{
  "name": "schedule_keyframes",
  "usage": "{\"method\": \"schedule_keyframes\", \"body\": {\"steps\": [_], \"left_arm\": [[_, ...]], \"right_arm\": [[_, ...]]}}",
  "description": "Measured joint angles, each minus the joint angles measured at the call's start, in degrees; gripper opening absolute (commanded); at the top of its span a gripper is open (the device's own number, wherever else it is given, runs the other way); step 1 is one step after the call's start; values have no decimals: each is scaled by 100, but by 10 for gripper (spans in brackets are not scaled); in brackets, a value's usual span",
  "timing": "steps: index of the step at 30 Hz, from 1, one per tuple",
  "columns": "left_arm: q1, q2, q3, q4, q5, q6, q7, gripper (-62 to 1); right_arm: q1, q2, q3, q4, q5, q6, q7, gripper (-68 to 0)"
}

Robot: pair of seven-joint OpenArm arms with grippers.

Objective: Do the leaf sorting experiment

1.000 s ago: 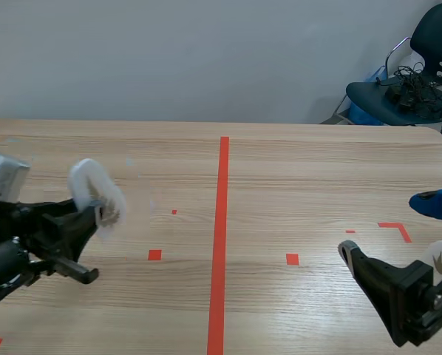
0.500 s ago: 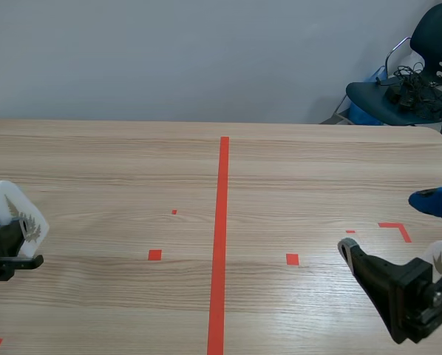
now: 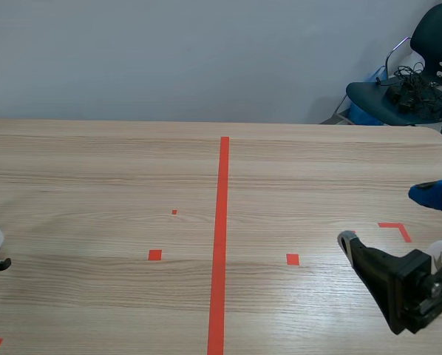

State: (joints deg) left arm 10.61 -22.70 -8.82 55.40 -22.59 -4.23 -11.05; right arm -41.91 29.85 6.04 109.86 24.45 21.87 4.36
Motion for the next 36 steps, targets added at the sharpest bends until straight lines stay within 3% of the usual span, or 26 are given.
{"method": "schedule_keyframes", "body": {"steps": [4,9,13,17,23,25,27,30,36], "left_arm": [[2,-20,0,15,0,-9,-20,-425],[2,-44,2,33,2,-48,-20,-230],[72,-101,2,251,0,-247,4,-203],[396,-308,0,1215,-2,-306,184,-194],[868,-566,-260,3285,-9,-330,529,-57],[992,-605,-402,3941,-177,-332,673,7],[1106,-608,-468,4511,-444,-348,876,14],[1340,-605,-466,5062,-772,-894,1021,14],[1987,-601,-459,5383,-962,-1867,1447,14]], "right_arm": [[17,0,0,0,0,-2,-52,4],[17,0,0,0,0,-2,-55,4],[17,0,0,0,0,-2,-59,4],[17,0,0,0,0,-2,-59,4],[17,0,0,0,0,-2,-61,4],[17,0,0,0,0,-2,-59,4],[17,0,0,0,0,-2,-61,4],[17,0,0,0,-2,-2,-61,4],[17,0,0,0,0,-2,-59,4]]}}
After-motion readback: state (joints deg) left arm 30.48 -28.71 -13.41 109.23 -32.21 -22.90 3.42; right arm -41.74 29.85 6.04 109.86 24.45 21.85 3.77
